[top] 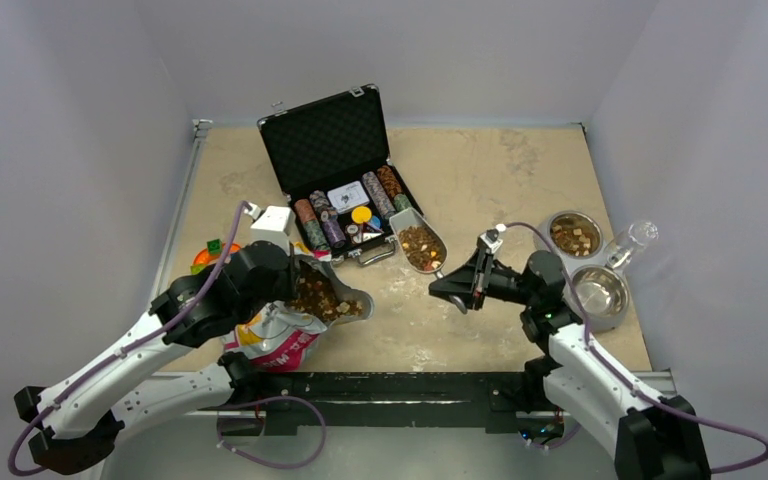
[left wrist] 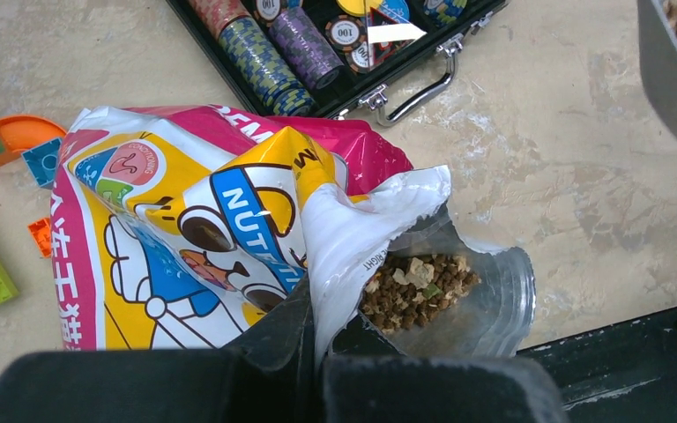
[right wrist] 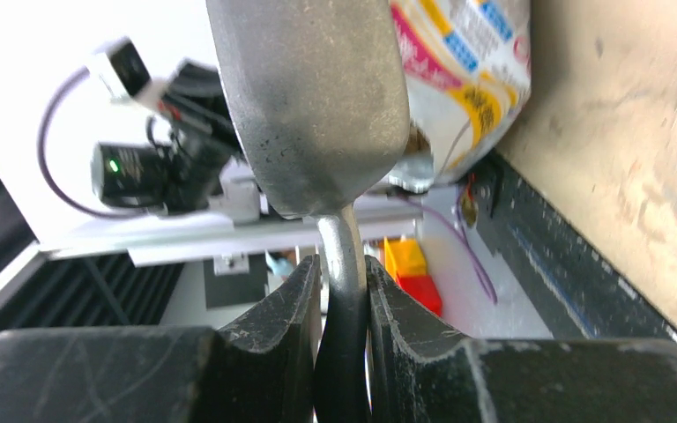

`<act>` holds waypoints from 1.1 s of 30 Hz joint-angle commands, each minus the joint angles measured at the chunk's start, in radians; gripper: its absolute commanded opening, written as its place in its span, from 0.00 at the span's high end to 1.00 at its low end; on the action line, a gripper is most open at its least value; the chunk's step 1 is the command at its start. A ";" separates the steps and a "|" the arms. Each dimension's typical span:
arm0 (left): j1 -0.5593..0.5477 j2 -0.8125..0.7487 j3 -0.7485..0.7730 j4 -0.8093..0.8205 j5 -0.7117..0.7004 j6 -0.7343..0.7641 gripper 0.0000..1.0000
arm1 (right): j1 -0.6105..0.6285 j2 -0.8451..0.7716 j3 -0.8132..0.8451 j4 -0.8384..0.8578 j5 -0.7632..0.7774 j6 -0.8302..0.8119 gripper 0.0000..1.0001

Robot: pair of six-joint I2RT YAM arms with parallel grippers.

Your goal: Serve the pet food

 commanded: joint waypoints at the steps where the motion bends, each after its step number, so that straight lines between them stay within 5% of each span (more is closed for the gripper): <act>1: 0.010 -0.026 0.047 -0.049 -0.118 0.012 1.00 | -0.101 0.084 0.104 0.165 0.024 0.003 1.00; 5: 0.010 -0.036 0.044 -0.058 -0.116 0.008 1.00 | -0.214 0.161 0.109 0.245 0.095 0.020 1.00; 12: 0.009 -0.043 0.056 -0.082 -0.092 0.009 1.00 | -0.320 0.190 0.012 0.360 0.430 0.126 1.00; 21: 0.009 -0.048 0.049 -0.092 -0.050 0.028 1.00 | -0.374 -0.063 -0.044 -0.099 0.844 0.172 1.00; 33: 0.009 -0.026 0.050 -0.087 -0.016 0.057 1.00 | -0.378 -0.228 -0.089 -0.383 1.186 0.464 1.00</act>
